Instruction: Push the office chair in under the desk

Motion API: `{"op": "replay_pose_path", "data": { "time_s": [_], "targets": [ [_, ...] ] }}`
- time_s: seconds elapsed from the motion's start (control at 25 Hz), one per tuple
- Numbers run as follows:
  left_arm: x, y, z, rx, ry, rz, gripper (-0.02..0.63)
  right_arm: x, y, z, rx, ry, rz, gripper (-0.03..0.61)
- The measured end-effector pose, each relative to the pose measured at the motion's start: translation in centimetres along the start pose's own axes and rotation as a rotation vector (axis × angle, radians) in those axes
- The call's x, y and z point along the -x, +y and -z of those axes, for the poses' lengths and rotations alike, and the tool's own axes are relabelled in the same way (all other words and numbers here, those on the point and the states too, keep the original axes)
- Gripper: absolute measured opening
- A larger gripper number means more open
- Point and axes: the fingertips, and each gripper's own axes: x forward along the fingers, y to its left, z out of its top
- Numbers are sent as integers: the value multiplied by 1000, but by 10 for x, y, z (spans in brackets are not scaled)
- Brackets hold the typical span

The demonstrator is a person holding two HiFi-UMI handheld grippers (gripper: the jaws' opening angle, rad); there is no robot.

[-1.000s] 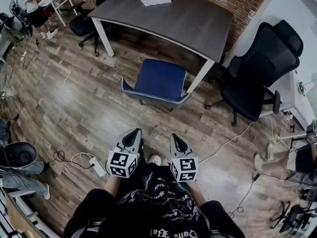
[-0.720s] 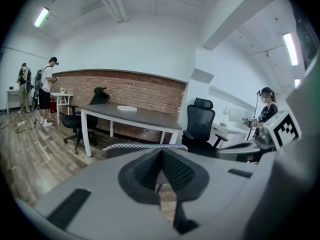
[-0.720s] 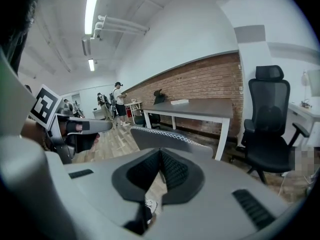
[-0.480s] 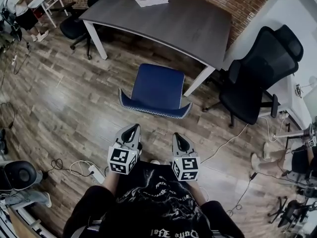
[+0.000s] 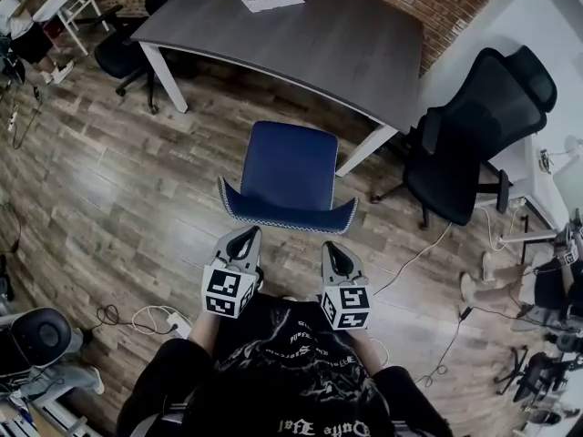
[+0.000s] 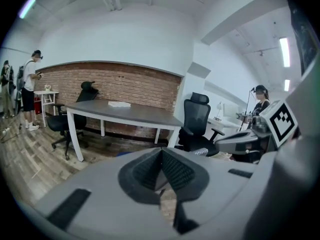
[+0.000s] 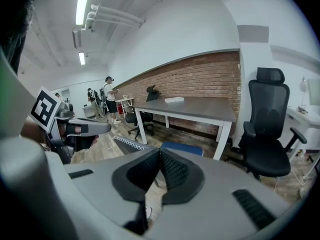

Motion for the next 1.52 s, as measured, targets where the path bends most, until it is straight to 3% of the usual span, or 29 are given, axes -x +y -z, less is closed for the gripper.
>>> {"op": "replay_pose_path", "data": {
  "time_s": [0.24,0.56,0.76,1.12,1.16,1.24,1.36,1.52],
  "targets": [
    [-25,6,5,-35,74,94,6,-18,-9,2,3,72,67,5],
    [-44,9,-3,-170,128,248,6,-38,-9,-8,-26,99,98,5],
    [-53,12,-5,-188,167,308,8,-43,-19,-2,-49,147,128,6],
    [-58,9,-2,-250,240,368,10,-52,-21,-8,-30,175,68,8],
    [-57,6,-1,-253,251,381,43,-53,-20,-9,-23,179,51,11],
    [-57,-1,0,-240,276,423,160,-55,-18,-13,-7,189,5,82],
    [-57,-6,4,-253,330,479,205,-58,-13,-14,41,222,-73,145],
    [-56,-8,18,-364,419,528,234,-62,3,-4,172,316,-211,188]
  ]
}}
